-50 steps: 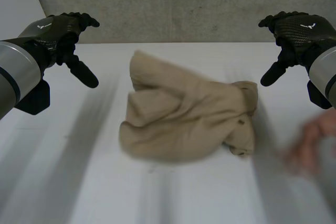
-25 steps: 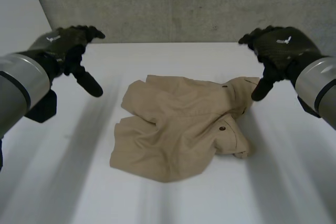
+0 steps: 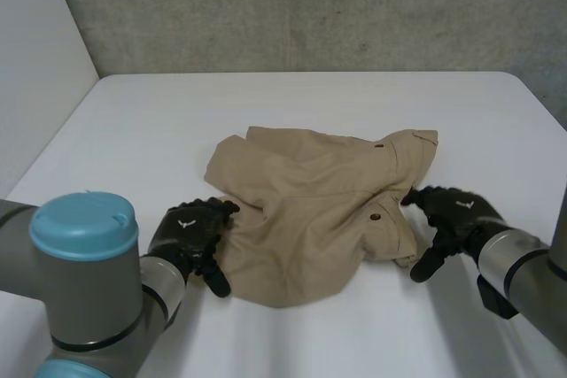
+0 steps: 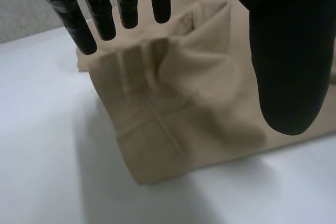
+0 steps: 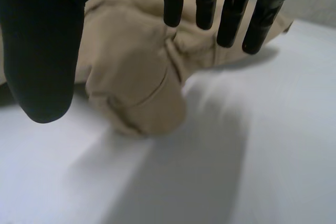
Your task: Fold the shorts.
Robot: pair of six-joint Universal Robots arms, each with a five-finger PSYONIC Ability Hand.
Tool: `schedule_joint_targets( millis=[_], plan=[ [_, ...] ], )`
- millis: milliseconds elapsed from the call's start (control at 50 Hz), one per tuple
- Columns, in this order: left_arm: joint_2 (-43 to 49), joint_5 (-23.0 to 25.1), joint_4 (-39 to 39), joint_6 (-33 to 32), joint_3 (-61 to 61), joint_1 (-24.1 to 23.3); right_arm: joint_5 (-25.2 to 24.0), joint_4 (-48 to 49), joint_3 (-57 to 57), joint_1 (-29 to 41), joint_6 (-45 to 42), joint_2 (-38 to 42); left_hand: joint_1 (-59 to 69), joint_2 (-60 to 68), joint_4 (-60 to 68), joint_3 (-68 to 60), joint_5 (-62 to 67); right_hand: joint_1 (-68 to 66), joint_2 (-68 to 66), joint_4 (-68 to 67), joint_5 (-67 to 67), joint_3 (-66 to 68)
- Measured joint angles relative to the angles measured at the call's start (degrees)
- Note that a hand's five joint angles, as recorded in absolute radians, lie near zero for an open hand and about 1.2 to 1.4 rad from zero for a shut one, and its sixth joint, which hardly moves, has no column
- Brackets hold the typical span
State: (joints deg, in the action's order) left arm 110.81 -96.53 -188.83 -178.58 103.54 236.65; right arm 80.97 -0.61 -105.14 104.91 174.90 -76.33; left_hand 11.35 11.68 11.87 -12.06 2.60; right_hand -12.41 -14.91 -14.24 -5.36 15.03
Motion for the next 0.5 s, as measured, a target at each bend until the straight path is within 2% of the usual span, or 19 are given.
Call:
schedule_joint_targets(
  millis=[80,160,260,280,320,340,360,380,400,460,500],
  plan=[
    [1.9,-0.5,-0.8,-0.1,-0.2,-0.5,-0.9,1.3,-0.1,0.0,0.9,3.0,0.3,0.5,0.4,-0.3,0.3,-8.7,-9.1,-9.8,-8.0,9.1],
    [3.4,-0.6,-1.1,-0.1,-1.0,-0.6,-1.1,4.2,0.3,0.2,1.7,5.7,5.2,4.3,4.3,-3.9,3.7,-31.4,-38.9,-38.0,-34.6,37.2],
    [4.6,-0.5,-1.5,-0.1,-2.0,-0.5,-1.0,8.1,0.2,0.2,2.1,6.4,7.7,6.9,6.6,-6.5,6.0,-31.4,-38.9,-38.0,-34.6,37.2],
    [5.1,-0.5,-1.8,-0.1,-2.3,-0.5,-1.0,9.6,0.1,0.1,2.2,6.3,12.7,12.2,11.8,-11.9,11.2,-42.4,-52.5,-53.7,-50.4,51.9],
    [5.4,-0.5,-2.0,-0.1,-2.5,-0.5,-1.0,10.1,0.1,0.0,2.2,6.2,12.7,12.2,11.8,-11.9,11.2,-42.4,-52.5,-53.7,-50.4,51.9],
    [5.7,-0.5,-2.2,-0.2,-2.7,-0.5,-1.0,10.5,0.1,0.0,2.2,6.1,19.5,18.4,17.9,-17.7,17.1,-42.4,-52.5,-53.7,-50.4,51.9],
    [5.9,-0.5,-2.6,-0.2,-2.8,-0.4,-1.0,10.9,0.1,0.0,2.1,5.9,19.5,18.4,17.9,-17.7,17.1,-42.4,-52.5,-53.7,-50.5,52.1],
    [6.0,-0.5,-3.0,-0.2,-2.9,-0.4,-0.9,11.1,0.1,0.1,2.0,5.6,32.9,32.5,31.6,-32.0,30.4,-42.4,-52.5,-53.7,-50.5,52.1],
    [6.0,-0.5,-3.3,-0.2,-2.9,-0.3,-0.9,11.1,0.1,0.2,1.8,5.2,40.1,40.9,39.9,-39.5,38.6,-42.4,-52.5,-53.7,-50.5,52.1],
    [5.5,-0.6,-4.0,-0.2,-2.8,-0.3,-0.9,10.9,0.2,0.4,1.3,4.0,51.7,53.7,53.7,-52.7,51.8,-42.4,-52.5,-53.7,-50.5,52.3],
    [4.5,-0.6,-4.6,-0.2,-2.6,-0.2,-0.8,10.5,0.6,0.6,0.5,2.5,52.2,56.2,56.2,-55.3,53.4,-42.4,-52.5,-53.7,-50.5,52.5]
  ],
)
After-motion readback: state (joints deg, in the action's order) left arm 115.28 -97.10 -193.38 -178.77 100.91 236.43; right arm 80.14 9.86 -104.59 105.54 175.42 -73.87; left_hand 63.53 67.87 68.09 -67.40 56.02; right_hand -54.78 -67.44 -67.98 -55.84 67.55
